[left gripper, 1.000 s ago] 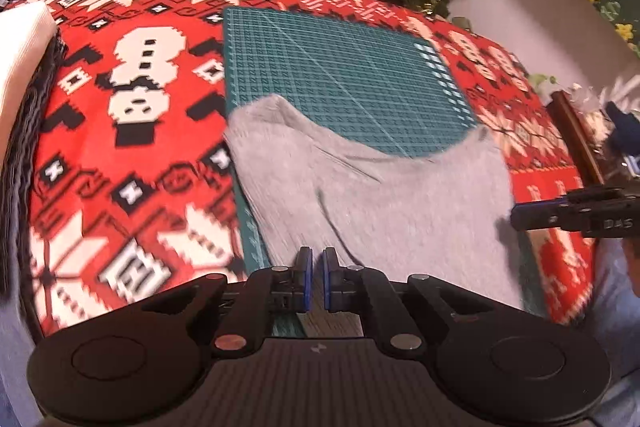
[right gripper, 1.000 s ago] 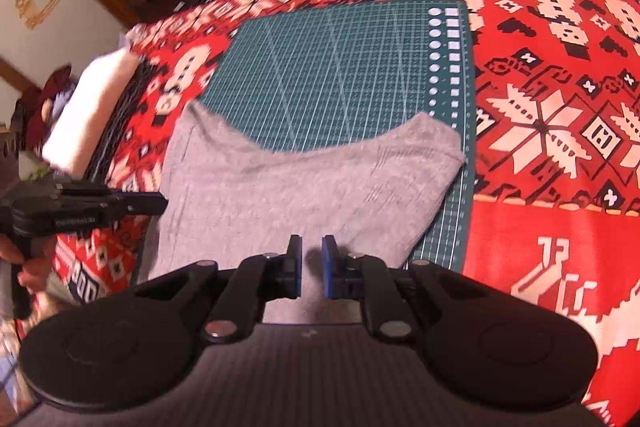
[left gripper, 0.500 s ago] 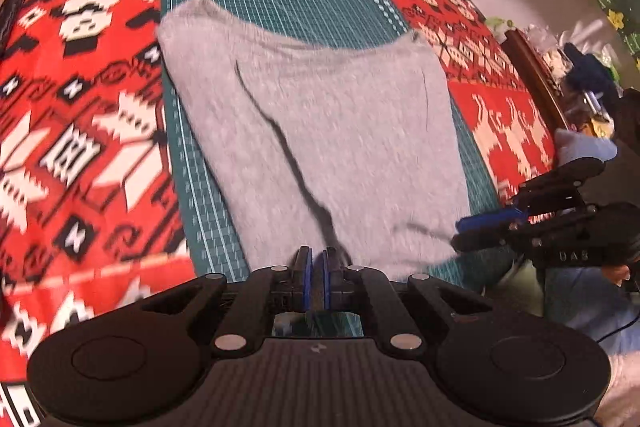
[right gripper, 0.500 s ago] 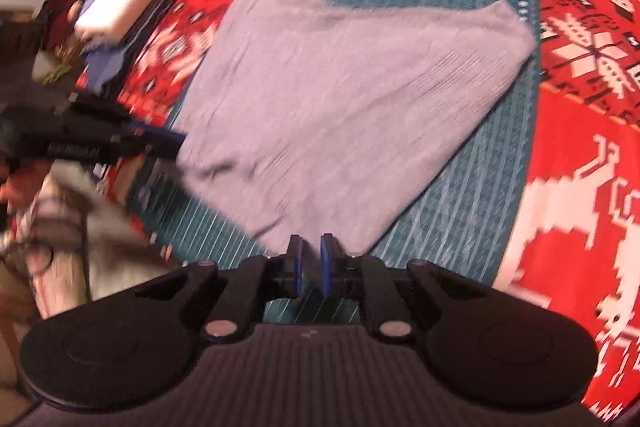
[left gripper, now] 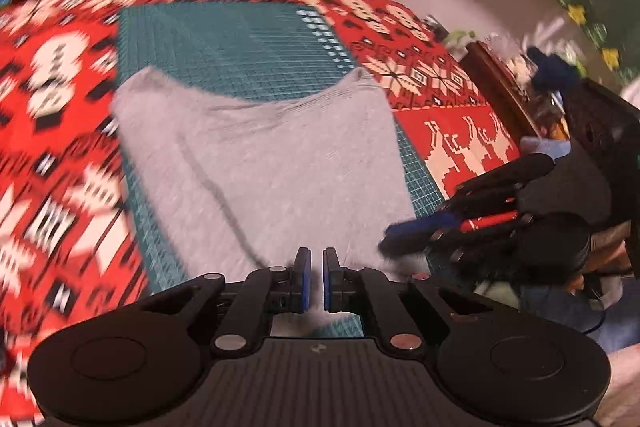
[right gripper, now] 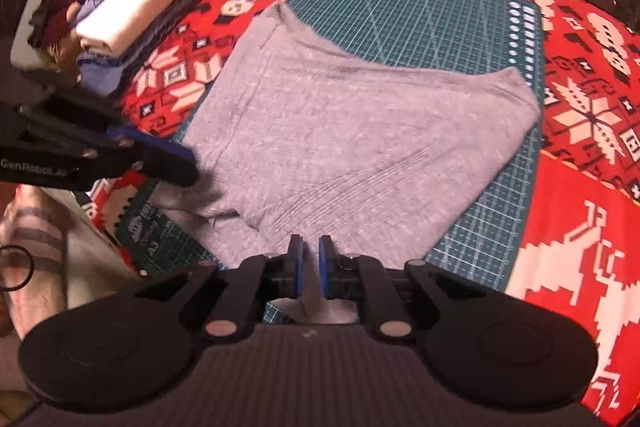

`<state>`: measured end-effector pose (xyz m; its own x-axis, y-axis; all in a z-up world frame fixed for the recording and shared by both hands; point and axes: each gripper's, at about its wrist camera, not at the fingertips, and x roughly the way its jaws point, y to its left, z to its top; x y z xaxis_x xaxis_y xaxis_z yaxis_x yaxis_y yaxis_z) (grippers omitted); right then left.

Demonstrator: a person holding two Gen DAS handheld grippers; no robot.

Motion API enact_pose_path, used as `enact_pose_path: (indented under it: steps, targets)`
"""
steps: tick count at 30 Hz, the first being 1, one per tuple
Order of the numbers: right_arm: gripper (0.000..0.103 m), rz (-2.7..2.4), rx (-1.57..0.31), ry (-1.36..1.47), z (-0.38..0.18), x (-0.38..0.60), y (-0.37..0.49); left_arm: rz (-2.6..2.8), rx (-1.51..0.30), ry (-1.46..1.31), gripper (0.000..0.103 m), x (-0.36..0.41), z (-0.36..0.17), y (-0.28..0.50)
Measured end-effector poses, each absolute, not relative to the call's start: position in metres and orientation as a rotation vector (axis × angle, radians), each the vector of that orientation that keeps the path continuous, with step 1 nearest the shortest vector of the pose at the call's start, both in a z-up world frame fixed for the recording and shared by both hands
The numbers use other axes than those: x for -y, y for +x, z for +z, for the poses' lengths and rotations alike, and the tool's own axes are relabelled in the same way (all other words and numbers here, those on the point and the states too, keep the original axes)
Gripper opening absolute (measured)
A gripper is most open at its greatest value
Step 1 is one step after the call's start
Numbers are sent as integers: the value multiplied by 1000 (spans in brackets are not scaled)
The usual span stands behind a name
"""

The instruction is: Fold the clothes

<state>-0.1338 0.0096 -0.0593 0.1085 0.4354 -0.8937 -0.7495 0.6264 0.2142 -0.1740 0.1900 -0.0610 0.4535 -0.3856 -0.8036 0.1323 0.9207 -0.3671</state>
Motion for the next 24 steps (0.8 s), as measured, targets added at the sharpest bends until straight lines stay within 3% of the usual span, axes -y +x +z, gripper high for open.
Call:
enact_pose_path:
  steps: [6, 24]
  targets:
    - [8, 906, -1182, -309, -59, 7, -147, -343, -1118, -212, 7, -187, -85, -180]
    - [9, 843, -1204, -301, -66, 42, -159, -226, -1090, -313, 7, -237, -70, -208]
